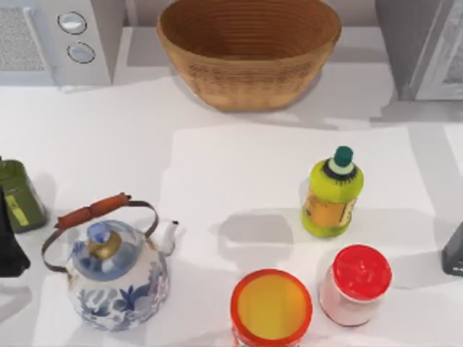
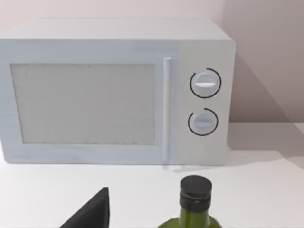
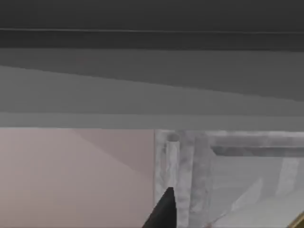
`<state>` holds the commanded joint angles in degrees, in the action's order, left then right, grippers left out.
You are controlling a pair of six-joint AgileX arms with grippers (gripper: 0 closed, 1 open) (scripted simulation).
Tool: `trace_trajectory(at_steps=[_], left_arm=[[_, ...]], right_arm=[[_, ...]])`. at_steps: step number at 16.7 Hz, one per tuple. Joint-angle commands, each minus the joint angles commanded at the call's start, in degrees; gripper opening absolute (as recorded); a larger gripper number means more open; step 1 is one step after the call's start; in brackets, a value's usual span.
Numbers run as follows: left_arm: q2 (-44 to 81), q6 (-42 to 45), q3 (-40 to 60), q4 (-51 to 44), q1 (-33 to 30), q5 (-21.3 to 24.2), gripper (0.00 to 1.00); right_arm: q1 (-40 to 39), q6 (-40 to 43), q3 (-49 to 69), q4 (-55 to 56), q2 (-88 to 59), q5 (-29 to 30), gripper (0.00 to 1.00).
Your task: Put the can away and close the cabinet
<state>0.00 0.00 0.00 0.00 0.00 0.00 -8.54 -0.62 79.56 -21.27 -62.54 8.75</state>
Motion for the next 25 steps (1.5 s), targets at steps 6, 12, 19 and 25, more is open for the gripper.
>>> trace_trajectory(at_steps=[6,12,19,25], left_arm=[[0.00,0.00,0.00,0.00,0.00,0.00,1.00],[0.00,0.00,0.00,0.00,0.00,0.00,1.00],[0.00,0.00,0.00,0.00,0.00,0.00,1.00],[0.00,0.00,0.00,0.00,0.00,0.00,1.00]], right_arm=[[-1.79,-0.33,18.41,-2.91,-12.34,2.23,0.00],[-1.96,-0.40,20.38,-3.06,-13.58,2.55,0.00],[-0.60,0.00,29.79,-6.81,-22.48,2.13,0.00],[1.54,-0.15,58.54,-13.65,-43.02,0.56,0.00]])
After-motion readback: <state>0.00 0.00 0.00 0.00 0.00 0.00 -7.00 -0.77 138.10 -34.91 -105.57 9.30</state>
